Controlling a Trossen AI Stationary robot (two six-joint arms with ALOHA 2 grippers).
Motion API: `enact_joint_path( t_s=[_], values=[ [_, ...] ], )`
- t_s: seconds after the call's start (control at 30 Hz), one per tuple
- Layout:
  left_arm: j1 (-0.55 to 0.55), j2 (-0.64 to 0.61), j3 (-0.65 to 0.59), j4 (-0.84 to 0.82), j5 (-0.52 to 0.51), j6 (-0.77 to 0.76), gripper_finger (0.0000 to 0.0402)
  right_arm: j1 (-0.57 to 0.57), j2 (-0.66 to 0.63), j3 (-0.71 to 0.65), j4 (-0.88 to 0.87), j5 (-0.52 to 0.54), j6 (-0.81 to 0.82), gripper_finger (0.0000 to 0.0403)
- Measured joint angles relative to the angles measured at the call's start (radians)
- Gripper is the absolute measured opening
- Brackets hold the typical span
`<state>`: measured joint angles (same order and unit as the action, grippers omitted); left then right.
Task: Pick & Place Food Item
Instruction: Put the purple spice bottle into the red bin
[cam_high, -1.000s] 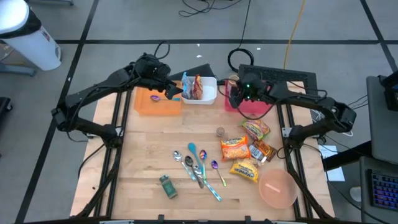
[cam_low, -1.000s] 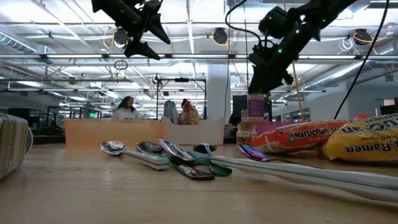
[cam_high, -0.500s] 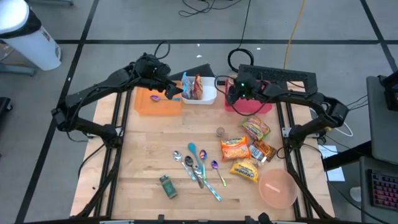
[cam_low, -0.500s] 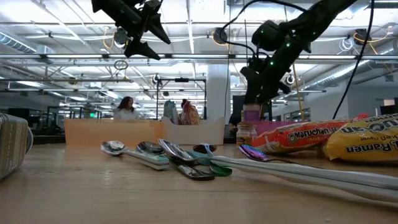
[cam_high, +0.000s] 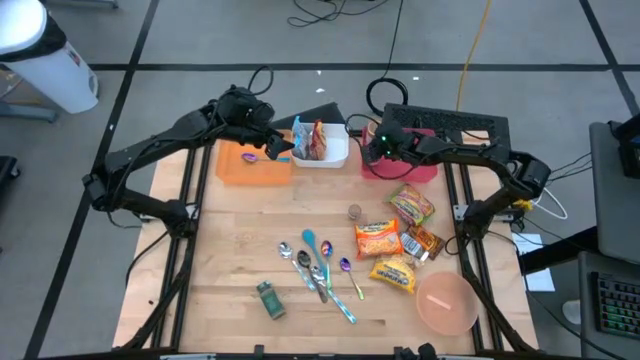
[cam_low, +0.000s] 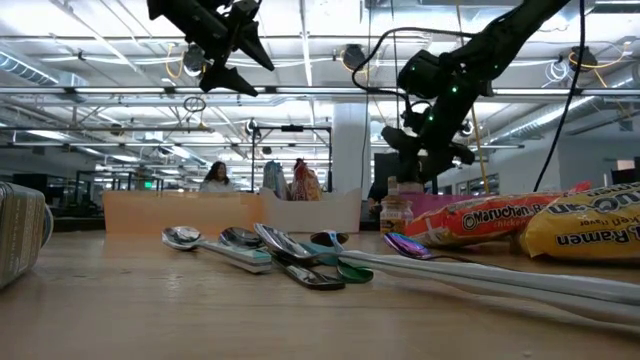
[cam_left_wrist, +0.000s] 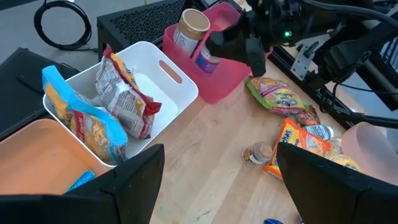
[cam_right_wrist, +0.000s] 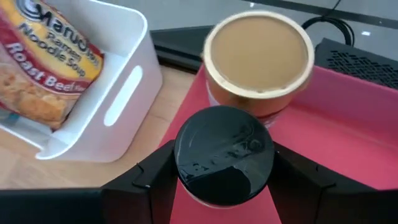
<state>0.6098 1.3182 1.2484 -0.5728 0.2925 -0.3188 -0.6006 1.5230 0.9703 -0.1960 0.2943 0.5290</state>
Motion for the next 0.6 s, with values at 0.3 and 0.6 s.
enact_joint_path(
  t_s=[0.3,0.6],
  values=[
    [0.0,0.0,0.0,0.0,-0.005,0.009,0.0319,0.003,-0.002,0.0,0.013,0.048,0.019,0.0195],
    [0.0,0.0,0.0,0.0,-0.005,0.009,0.0319,0.009,0.025,0.001,0.062,0.053,0.012,0.0195]
  ],
)
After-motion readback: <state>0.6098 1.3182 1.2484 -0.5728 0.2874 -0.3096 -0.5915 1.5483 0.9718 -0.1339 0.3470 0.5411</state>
